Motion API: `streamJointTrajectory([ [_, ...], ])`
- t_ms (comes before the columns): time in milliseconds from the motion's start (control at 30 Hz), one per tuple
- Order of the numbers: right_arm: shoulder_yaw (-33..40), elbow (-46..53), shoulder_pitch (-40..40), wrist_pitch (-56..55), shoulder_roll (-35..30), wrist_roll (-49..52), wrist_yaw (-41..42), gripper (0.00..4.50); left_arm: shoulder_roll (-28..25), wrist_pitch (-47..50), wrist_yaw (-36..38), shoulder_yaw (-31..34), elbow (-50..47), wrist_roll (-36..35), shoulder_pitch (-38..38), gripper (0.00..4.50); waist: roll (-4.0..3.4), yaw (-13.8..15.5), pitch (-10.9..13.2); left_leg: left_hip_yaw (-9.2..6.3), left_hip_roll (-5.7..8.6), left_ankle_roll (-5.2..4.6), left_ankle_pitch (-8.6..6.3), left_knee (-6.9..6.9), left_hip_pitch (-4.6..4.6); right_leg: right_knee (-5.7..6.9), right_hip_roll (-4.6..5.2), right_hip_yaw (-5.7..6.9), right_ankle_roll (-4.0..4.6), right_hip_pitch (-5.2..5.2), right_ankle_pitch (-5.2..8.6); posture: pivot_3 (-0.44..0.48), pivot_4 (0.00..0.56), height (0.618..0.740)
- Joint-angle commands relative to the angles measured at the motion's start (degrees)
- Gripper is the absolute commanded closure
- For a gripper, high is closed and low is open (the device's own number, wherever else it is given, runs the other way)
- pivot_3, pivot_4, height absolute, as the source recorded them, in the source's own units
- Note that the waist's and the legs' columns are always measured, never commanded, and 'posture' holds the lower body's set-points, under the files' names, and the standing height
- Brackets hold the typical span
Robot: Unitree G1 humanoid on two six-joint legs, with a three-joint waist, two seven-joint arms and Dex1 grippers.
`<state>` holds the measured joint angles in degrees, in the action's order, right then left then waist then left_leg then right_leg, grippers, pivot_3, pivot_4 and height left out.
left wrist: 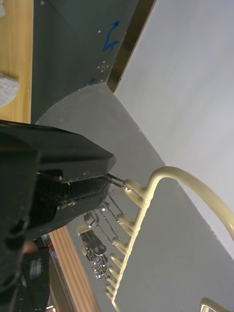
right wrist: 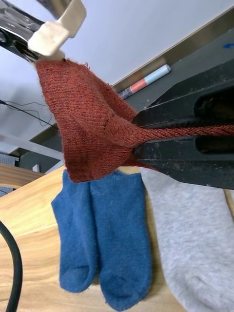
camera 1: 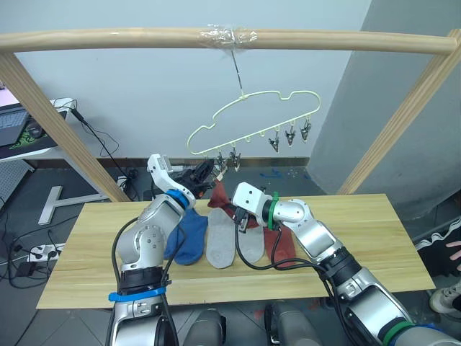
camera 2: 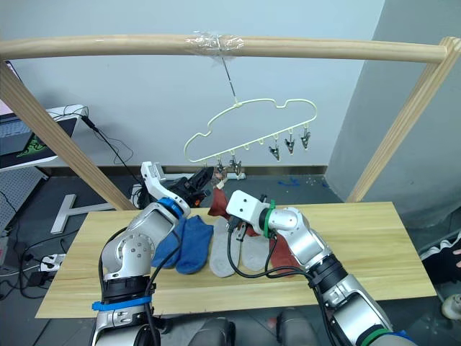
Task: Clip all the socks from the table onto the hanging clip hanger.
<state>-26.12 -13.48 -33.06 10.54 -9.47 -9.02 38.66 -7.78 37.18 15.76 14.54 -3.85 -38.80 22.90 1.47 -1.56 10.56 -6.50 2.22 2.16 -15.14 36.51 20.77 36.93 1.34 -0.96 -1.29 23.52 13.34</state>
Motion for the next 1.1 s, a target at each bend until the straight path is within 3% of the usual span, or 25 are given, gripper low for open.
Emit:
streamJointTrajectory([
  [33,0.5,2.7,-1.2,-0.1,0.7,0.3,0.1,4.47,-0.3,0.7,-0.1,-0.2,-1.2,-0.5,-0.7,4.5,0.0,0.0,0.0,0.0,0.0,0.0,0.0,0.0,0.0,0.0,0.0,0.01,0.0,0.0,0.0,0.042,0.192,0.74],
  [567,1.9,2.7,-1.4,0.2,0.2,0.3,-0.3,4.47,-0.7,1.5,1.0,-0.8,-2.3,-2.0,-1.3,4.5,-0.03,0.0,0.1,-0.11,-0.02,-0.02,-0.02,-0.01,0.01,0.0,-0.01,0.0,0.0,0.01,0.0,0.039,0.191,0.74],
  [833,2.2,3.2,-1.4,0.5,0.5,0.5,-0.4,4.5,-0.7,1.5,1.9,-0.9,-3.6,-2.8,-2.4,1.87,-0.02,0.1,0.2,-0.16,-0.02,-0.01,-0.02,-0.01,0.07,-0.01,0.0,0.0,0.0,0.04,0.0,0.039,0.187,0.74],
  [1033,2.2,3.8,-0.9,0.7,0.8,0.9,-0.1,4.5,-1.8,1.5,2.0,-0.6,-4.2,-2.0,-3.1,0.22,-0.03,0.0,0.3,-0.2,-0.02,0.01,-0.02,-0.02,0.08,-0.02,0.0,0.0,0.0,0.05,0.0,0.046,0.181,0.74],
  [1100,2.4,4.2,-0.5,1.4,1.4,1.7,0.1,4.5,-2.6,1.6,2.3,-0.3,-4.3,-2.2,-3.2,0.03,-0.03,0.1,0.3,-0.21,-0.02,0.03,-0.01,-0.03,0.08,-0.02,-0.01,0.0,0.0,0.06,0.0,0.046,0.181,0.74],
])
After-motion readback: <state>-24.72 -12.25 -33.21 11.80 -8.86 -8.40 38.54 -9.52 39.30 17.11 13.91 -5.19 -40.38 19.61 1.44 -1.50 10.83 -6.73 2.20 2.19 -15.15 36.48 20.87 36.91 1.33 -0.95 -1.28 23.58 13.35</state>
